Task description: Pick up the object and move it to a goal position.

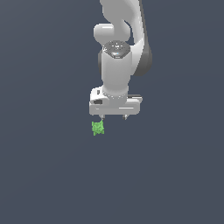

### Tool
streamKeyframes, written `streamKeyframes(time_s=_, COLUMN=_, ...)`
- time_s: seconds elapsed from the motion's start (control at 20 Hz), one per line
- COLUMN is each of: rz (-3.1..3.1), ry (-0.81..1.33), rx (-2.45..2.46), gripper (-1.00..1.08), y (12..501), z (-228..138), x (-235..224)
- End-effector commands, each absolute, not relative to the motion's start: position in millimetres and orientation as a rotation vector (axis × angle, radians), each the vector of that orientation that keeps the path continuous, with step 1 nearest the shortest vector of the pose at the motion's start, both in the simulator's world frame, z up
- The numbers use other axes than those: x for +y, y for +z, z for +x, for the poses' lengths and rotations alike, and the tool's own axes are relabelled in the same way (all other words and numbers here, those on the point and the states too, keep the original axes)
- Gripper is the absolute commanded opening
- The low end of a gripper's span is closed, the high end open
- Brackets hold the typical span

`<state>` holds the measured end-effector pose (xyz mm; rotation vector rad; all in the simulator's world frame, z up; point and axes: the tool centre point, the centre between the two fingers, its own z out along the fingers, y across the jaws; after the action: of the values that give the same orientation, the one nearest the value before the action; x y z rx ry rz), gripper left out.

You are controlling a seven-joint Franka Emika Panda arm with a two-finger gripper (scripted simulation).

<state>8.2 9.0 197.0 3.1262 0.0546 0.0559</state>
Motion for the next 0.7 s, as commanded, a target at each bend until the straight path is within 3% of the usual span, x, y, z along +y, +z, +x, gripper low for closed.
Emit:
streamKeyframes(time_s=0.0, rz=3.126, ry=0.056, rx=0.055, gripper=1.0, y=197, z=8, x=9)
streamKeyframes(time_s=0.65, rz=3.103, ry=0.073, rx=0.047, gripper=1.0, y=202, z=7, x=-21)
